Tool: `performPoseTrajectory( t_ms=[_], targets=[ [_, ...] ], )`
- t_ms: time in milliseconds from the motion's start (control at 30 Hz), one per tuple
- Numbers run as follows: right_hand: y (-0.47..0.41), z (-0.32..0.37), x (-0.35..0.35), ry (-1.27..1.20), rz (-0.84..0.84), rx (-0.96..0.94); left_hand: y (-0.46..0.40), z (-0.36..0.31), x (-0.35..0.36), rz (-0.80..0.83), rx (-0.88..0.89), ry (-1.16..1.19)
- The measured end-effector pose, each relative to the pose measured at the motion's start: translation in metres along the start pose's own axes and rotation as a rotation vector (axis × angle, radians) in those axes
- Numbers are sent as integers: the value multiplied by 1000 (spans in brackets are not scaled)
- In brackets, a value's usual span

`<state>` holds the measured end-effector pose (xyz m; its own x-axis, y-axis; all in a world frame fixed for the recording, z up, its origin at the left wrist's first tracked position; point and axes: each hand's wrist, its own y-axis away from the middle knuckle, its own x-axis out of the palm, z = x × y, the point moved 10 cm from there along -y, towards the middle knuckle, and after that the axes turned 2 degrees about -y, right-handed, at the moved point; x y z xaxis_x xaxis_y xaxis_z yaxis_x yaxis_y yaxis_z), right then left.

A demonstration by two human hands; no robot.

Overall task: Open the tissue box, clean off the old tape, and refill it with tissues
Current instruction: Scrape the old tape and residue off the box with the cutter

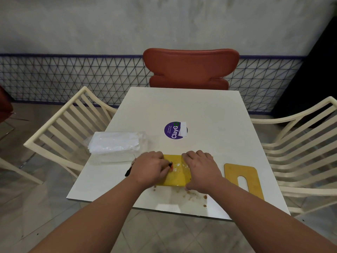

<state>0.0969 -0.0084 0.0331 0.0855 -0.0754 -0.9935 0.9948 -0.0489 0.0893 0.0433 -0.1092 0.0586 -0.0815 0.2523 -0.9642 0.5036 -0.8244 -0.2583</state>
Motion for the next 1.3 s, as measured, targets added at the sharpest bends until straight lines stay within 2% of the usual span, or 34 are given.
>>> performPoseTrajectory(
  t_ms=[167, 300, 533, 667, 733, 867, 967, 1033, 1167, 1300],
  targets=[
    [-1, 0, 1, 1, 0, -3, 14, -26, 13, 61, 162, 7],
    [-1, 0, 1, -9, -3, -4, 13, 3, 8, 0, -21, 55],
    [-2, -2, 2, -7, 0, -2, 26, -10, 10, -47, -7, 85],
    [-5, -4, 3, -8, 9, 0, 51, 23, -1, -146, -226, 94],
    [-6, -4, 3, -6, 11, -2, 58, 23, 0, -175, -277, 86],
    [-9, -4, 3, -5, 26, -5, 53, -9, 21, -164, -286, 127],
    [-9, -4, 2, -1, 31, -8, 46, -33, 35, -121, -210, 111],
    [-10, -5, 3, 4, 34, -8, 49, -28, 31, -138, -208, 72],
    [-12, -6, 3, -9, 38, -8, 66, 7, 19, -213, -350, 32],
    [-12, -5, 2, -10, 38, -5, 52, -21, 20, -197, -277, 20]
  ],
)
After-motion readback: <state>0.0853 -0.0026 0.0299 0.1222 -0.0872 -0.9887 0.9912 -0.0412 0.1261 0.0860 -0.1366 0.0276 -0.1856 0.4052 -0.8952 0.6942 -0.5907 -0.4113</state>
